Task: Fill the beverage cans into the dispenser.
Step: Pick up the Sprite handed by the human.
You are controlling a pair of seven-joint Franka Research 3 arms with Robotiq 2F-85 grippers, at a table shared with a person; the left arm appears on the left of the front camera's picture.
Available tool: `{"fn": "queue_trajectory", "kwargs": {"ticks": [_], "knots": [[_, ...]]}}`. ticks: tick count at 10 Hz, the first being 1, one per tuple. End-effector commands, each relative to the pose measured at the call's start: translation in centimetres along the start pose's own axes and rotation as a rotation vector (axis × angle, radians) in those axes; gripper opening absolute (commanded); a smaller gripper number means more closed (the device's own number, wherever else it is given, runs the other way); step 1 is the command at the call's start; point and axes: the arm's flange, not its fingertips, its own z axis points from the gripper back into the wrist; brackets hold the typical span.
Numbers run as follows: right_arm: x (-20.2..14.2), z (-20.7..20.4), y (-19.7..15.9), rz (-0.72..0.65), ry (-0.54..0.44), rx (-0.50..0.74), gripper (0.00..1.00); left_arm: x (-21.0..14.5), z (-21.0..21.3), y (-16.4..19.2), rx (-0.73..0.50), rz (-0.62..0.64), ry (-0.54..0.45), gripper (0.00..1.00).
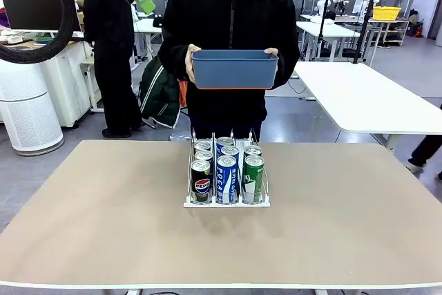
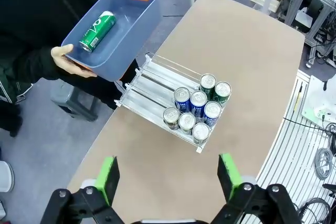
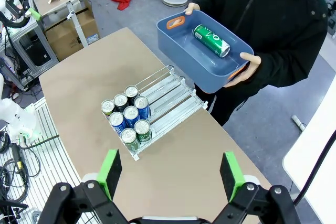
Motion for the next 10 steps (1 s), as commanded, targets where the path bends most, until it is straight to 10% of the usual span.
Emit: {"fn": "queue_trajectory", "kwargs": {"ticks": [1,10], "knots": [[0.0,0.0,0.0,-0.002,0.000,0.001,1.00,-0.3,0.0,-0.1,-0.014,0.008,-0.009,1.00],[0.0,0.0,0.0,-0.002,0.000,0.001,1.00,1.4,1.6,-1.0,0.070,0.007,-0.038,1.00]]}}
